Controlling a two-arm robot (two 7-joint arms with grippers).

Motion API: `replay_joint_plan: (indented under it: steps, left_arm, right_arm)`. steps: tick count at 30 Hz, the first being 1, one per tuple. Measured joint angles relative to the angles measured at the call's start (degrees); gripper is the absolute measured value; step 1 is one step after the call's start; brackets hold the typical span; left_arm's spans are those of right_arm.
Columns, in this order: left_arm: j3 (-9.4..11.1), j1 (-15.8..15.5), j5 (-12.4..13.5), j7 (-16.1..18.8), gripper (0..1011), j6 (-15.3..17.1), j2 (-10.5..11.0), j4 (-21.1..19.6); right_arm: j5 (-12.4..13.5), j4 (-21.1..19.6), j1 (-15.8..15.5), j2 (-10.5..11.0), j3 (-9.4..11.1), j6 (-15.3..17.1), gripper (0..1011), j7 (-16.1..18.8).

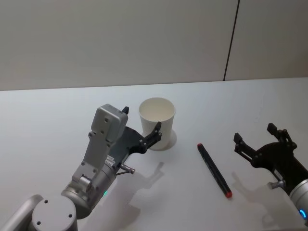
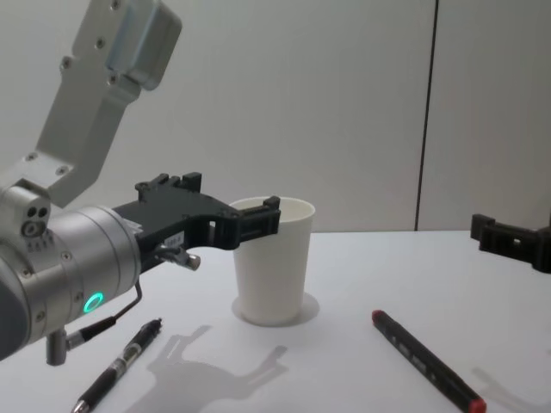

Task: Place the pen into the pen holder.

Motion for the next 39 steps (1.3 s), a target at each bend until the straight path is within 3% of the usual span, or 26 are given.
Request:
replay_joint_plan:
  steps: [30, 39]
  left_arm:
    - [0.0, 0.0, 0.0, 0.0, 1000, 0.0, 0.0, 0.0]
    - [0.0, 0.0, 0.0, 0.0, 1000, 0.0, 0.0, 0.0]
  right_arm:
    - [0.0, 0.0, 0.0, 0.0, 0.0, 0.0, 1001, 0.0]
    - [-1.3, 0.0, 0.8, -1.4, -0.9, 2.0, 1001, 0.2]
